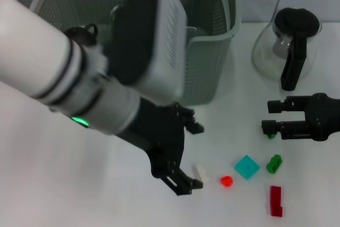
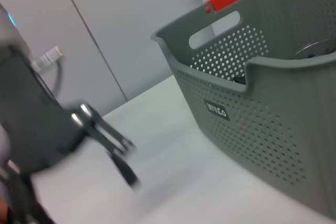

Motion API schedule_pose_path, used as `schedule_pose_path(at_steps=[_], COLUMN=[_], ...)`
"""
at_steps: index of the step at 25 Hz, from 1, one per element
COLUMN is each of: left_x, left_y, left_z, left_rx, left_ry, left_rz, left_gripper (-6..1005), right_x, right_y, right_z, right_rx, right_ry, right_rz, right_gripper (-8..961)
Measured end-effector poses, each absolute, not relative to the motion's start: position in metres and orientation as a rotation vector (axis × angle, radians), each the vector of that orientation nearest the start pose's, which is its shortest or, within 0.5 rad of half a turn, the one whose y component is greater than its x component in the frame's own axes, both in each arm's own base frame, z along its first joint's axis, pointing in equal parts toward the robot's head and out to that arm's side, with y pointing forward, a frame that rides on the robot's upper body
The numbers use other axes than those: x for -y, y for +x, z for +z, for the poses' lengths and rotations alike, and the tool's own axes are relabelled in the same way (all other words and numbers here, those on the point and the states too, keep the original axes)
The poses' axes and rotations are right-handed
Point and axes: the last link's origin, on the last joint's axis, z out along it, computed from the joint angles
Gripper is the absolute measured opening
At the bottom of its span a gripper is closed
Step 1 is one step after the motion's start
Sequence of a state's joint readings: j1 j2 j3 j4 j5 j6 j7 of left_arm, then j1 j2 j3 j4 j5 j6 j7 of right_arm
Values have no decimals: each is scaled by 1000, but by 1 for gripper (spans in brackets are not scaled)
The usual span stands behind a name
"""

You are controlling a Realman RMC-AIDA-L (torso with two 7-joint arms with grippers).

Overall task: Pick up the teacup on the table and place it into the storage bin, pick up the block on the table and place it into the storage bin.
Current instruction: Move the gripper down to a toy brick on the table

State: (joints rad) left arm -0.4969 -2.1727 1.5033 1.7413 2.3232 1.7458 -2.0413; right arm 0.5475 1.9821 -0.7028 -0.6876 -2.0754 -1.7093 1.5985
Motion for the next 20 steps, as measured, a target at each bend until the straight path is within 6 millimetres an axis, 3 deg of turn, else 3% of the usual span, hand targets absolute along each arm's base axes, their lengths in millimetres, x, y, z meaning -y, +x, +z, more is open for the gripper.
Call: schedule_pose_path(at_steps=[6, 9, 20], left_x=[-295, -294, -285], left_y=[-107, -109, -109], left_z=[-77, -96, -137], left_rx=[32, 64, 61], left_ry=[-2941, -2889, -2836], left_rz=[524, 622, 779], left_gripper=[931, 924, 899], right_x=[-328, -328, -327], right_y=[265, 265, 268], right_z=[34, 33, 33], right_rx=[-819, -819, -830], right_ry=[-2850, -2850, -2842], right_rz=[606, 607, 602], right_gripper=[745, 745, 744])
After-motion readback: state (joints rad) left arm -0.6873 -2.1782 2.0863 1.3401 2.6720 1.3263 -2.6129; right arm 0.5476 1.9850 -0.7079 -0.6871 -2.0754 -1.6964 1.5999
